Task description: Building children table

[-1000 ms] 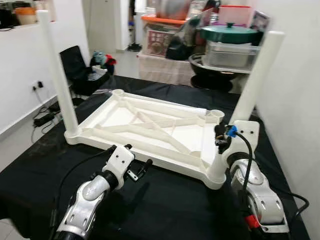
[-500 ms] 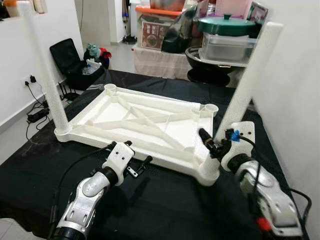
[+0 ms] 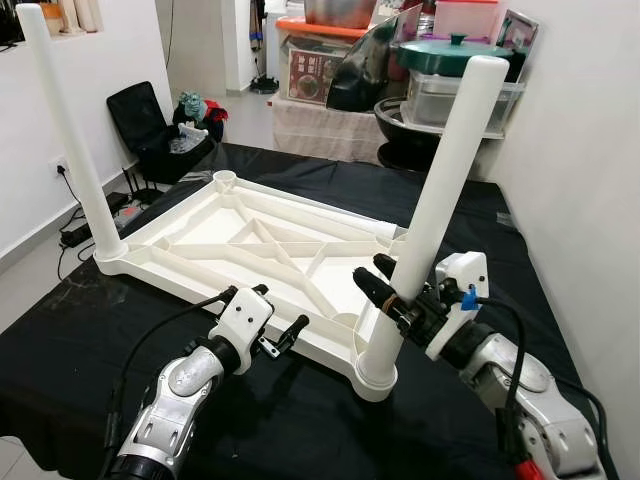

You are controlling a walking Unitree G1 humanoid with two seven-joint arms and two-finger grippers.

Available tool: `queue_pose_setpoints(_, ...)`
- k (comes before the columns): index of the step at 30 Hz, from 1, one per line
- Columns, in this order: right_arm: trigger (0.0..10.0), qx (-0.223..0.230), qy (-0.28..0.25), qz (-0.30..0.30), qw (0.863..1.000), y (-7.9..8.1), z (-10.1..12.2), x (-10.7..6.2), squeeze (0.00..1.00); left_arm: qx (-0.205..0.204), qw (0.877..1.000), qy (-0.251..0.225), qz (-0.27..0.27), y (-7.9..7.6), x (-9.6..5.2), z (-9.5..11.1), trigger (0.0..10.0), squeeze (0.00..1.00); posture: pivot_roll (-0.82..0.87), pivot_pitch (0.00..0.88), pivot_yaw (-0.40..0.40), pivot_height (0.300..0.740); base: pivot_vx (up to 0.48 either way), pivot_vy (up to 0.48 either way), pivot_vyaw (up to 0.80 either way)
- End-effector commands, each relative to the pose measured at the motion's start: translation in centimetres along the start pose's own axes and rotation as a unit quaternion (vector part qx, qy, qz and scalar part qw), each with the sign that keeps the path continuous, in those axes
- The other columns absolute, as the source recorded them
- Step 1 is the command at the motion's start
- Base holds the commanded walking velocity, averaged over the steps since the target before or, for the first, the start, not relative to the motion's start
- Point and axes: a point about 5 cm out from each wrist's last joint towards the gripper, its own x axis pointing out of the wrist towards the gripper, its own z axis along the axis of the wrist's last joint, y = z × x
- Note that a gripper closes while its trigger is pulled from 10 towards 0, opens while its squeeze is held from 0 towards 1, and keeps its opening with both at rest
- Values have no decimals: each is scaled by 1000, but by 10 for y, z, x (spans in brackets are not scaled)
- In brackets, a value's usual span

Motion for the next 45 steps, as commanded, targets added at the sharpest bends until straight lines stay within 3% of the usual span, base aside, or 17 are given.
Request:
queue_pose_setpoints(1, 0, -3, 11, -42, 999, -9, -7, 1, 0, 3, 1000, 5, -8, -2, -1, -3, 10000, 0, 40, 0, -77, 740, 0, 0, 0)
queue_pose_setpoints(3, 0, -58, 140, -264, 953, -55, -36, -4, 0, 0, 1000, 4, -8, -3, -1, -2, 10000, 0, 29, 0, -78, 740, 0, 0, 0)
queue_pose_setpoints(4, 0, -42, 182, -374, 908, -78, -49, -19, 0, -1, 1000, 4, -8, -4, 0, -2, 10000, 0, 28, 0, -80, 740, 0, 0, 0)
queue_pose_setpoints(5, 0, -42, 182, -374, 908, -78, -49, -19, 0, -1, 1000, 4, -8, -4, 0, -2, 10000, 0, 28, 0, -80, 740, 0, 0, 0)
queue_pose_setpoints(7, 0, -11, 224, -486, 844, -98, -65, -42, 0, -2, 1000, 2, -8, -5, 1, -1, 10000, 0, 41, 0, -88, 740, 0, 0, 0)
queue_pose_setpoints(9, 0, 0, 231, -509, 829, -100, -69, -48, 0, -2, 1000, 0, -9, -6, 1, 0, 10000, 0, 41, 0, -88, 740, 0, 0, 0)
queue_pose_setpoints(17, 0, 16, 215, -439, 872, -79, -69, -30, 0, -6, 1000, -1, -4, -6, 0, 0, 10000, 0, 42, 0, -89, 740, 0, 0, 0)
queue_pose_setpoints(18, 10000, 20, 198, -386, 901, -68, -65, -18, 0, -6, 1000, 0, -4, -6, -1, 0, 10000, 0, 42, 0, -90, 740, 0, 0, 0)
queue_pose_setpoints(20, 10000, 23, 170, -351, 921, -60, -58, -8, 0, -5, 1000, 2, -4, -5, -1, -1, 10000, 0, 45, 0, -95, 740, 0, 0, 0)
queue_pose_setpoints(21, 10000, 23, 151, -330, 931, -57, -52, -3, 1000, -5, 1000, 3, -3, -3, -1, -1, 10000, 0, 45, 0, -91, 740, 0, 0, 0)
queue_pose_setpoints(23, 10000, 22, 138, -317, 938, -57, -47, 1, 1000, -5, 1000, 4, -1, -2, -1, -1, 10000, 0, 43, 0, -92, 740, 0, 0, 0)
queue_pose_setpoints(24, 10000, 23, 116, -299, 947, -56, -40, 4, 0, -5, 1000, 4, -1, 0, -1, -1, 10000, 0, 36, 0, -92, 740, 0, 0, 0)
queue_pose_setpoints(33, 10000, -11, -1, -70, 998, -17, 5, 4, 0, -6, 1000, 3, -4, -1, 2, -1, 10000, 0, 36, 0, -92, 740, 0, 0, 0)
queue_pose_setpoints(41, 10000, -13, -12, 42, 999, 3, 8, -5, 0, -4, 1000, 4, -4, -3, 1, -2, 10000, 0, 46, 0, -92, 740, 0, 0, 0)
queue_pose_setpoints(42, 8275, -15, -10, 51, 999, 5, 6, -5, 0, -3, 1000, 5, -3, -3, 0, -2, 10000, 0, 50, 0, -99, 740, 0, 0, 0)
queue_pose_setpoints(44, 8275, -15, -10, 51, 999, 5, 6, -5, 0, -3, 1000, 5, -3, -3, 0, -2, 10000, 0, 50, 0, -99, 740, 0, 0, 0)
queue_pose_setpoints(45, 0, -9, -14, 52, 998, 5, 5, -4, 0, -2, 1000, 6, -2, -3, -1, -3, 10000, 0, 50, 0, -93, 740, 0, 0, 0)
